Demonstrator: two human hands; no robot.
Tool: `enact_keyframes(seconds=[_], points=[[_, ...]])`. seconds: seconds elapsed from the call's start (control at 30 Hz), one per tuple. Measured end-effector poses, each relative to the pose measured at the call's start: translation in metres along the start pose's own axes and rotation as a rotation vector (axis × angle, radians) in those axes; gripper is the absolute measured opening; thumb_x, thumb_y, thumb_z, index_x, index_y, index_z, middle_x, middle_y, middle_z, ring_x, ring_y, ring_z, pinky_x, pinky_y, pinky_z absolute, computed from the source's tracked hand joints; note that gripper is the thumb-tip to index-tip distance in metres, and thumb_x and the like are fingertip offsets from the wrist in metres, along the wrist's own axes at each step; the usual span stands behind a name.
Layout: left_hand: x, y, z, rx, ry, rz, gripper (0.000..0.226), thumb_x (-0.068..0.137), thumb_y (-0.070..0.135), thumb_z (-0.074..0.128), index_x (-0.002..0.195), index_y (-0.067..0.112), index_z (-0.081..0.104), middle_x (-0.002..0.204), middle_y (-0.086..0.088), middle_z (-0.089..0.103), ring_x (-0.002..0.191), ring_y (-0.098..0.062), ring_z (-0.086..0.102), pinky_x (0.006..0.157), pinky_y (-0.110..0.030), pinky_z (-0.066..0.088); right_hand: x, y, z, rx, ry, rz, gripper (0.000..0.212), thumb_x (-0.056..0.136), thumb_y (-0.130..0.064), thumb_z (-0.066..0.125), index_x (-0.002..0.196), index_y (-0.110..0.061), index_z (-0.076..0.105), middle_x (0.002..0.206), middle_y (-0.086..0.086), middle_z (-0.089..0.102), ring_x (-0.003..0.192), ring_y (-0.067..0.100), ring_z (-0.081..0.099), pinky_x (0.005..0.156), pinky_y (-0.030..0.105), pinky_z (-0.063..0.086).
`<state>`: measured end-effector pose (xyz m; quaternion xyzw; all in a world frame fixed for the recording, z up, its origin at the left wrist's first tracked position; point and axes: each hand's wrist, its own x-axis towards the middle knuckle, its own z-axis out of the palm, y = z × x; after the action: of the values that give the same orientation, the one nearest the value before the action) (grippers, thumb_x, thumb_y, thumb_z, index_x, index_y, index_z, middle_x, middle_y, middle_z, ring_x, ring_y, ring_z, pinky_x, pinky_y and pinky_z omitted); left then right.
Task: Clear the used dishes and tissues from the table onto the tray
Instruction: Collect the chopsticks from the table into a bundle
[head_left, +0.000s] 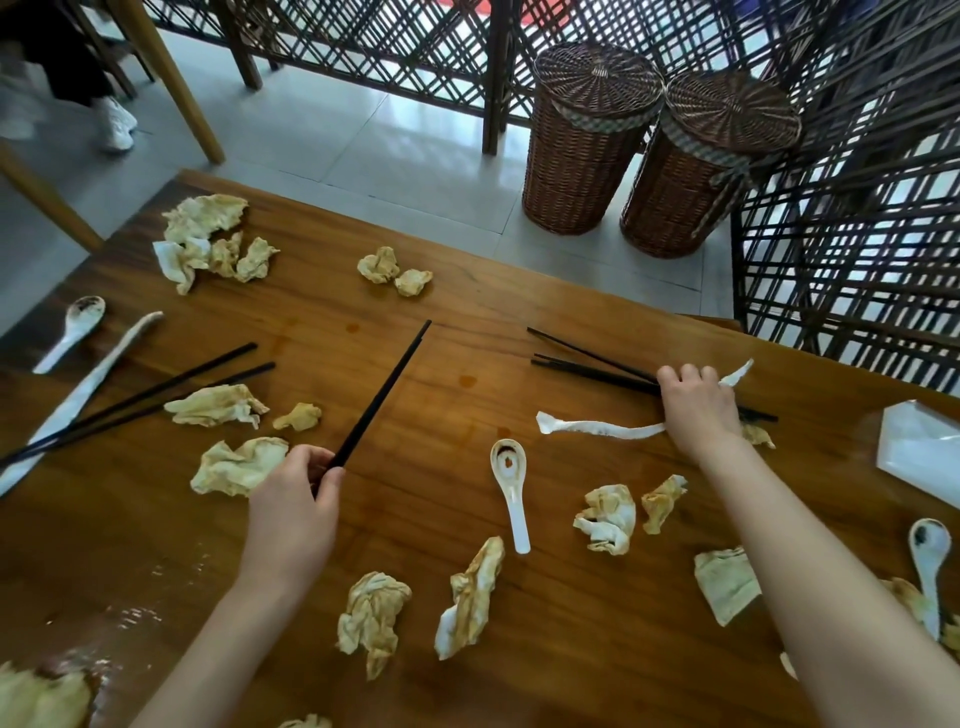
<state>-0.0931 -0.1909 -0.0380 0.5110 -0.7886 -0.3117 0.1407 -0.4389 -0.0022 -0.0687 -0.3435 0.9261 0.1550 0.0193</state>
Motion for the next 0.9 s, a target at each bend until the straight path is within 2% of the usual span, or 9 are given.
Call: enact_keyframes(seconds=[0.13,0.27,0.4,0.53,0.6,0.73,0.83,0.9], points=[[-0.006,-0.004,-0.009,0.017,0.018,0.002,0.013,0.092,0.016,0.056,0.104,0.01,0.059,0.093,0.0,0.06,0.086,-0.013,0.054,0.063,-0.016,0.04,-0.01,-0.001,-0.014,0.016,0.075,-0.013,0.021,0.091,-0.006,0.047,0.111,-0.012,0.045,0.102,0.01,0.059,0.094,0.028,0.055,0.079,0.038,0.049],[-0.012,-0.009,-0.023,0.005,0.03,-0.014,0.011,0.092,0.016,0.056,0.102,0.012,0.059,0.092,0.001,0.06,0.082,-0.013,0.054,0.06,-0.015,0.04,-0.024,-0.011,-0.032,0.043,0.137,-0.056,0.026,0.089,-0.003,0.05,0.113,-0.01,0.044,0.092,0.009,0.062,0.081,0.026,0.06,0.071,0.036,0.049],[-0.016,-0.018,-0.042,-0.021,0.055,-0.028,0.015,0.092,0.014,0.056,0.106,0.011,0.06,0.094,0.002,0.058,0.084,-0.013,0.055,0.068,-0.022,0.048,-0.047,-0.033,-0.049,0.118,0.16,-0.093,0.032,0.086,-0.001,0.057,0.115,-0.008,0.046,0.084,0.008,0.061,0.069,0.022,0.058,0.059,0.03,0.05],[-0.011,-0.031,-0.062,-0.021,0.037,-0.079,0.016,0.093,0.016,0.055,0.108,0.012,0.059,0.1,-0.004,0.063,0.089,-0.019,0.06,0.075,-0.036,0.056,-0.072,-0.063,-0.065,0.19,0.145,-0.126,0.027,0.085,0.005,0.052,0.108,-0.009,0.046,0.078,0.007,0.057,0.064,0.021,0.052,0.056,0.031,0.048],[-0.007,-0.04,-0.073,-0.015,0.048,-0.08,0.017,0.092,0.015,0.056,0.108,0.012,0.059,0.101,-0.004,0.062,0.091,-0.018,0.059,0.077,-0.034,0.055,-0.086,-0.081,-0.072,0.207,0.148,-0.139,0.028,0.086,0.004,0.051,0.11,-0.009,0.046,0.079,0.006,0.057,0.064,0.02,0.05,0.056,0.029,0.044],[0.003,-0.068,-0.097,0.019,0.047,-0.051,0.014,0.092,0.014,0.056,0.106,0.01,0.059,0.099,-0.005,0.063,0.087,-0.014,0.055,0.071,-0.023,0.047,-0.111,-0.12,-0.087,0.214,0.131,-0.151,0.026,0.087,0.004,0.046,0.109,-0.01,0.044,0.081,0.005,0.057,0.07,0.023,0.054,0.06,0.032,0.047],[0.019,-0.095,-0.116,0.056,0.019,-0.037,0.015,0.092,0.014,0.055,0.106,0.01,0.06,0.1,-0.006,0.063,0.088,-0.013,0.054,0.072,-0.023,0.045,-0.129,-0.151,-0.095,0.236,0.131,-0.127,0.023,0.088,0.004,0.045,0.105,-0.011,0.043,0.082,0.006,0.058,0.07,0.026,0.054,0.056,0.032,0.039],[0.032,-0.111,-0.129,0.085,-0.005,-0.036,0.016,0.092,0.014,0.055,0.107,0.009,0.06,0.102,-0.007,0.063,0.092,-0.017,0.057,0.076,-0.026,0.046,-0.14,-0.172,-0.099,0.272,0.126,-0.097,0.021,0.088,0.002,0.044,0.105,-0.011,0.042,0.083,0.007,0.057,0.072,0.027,0.055,0.057,0.033,0.04]])
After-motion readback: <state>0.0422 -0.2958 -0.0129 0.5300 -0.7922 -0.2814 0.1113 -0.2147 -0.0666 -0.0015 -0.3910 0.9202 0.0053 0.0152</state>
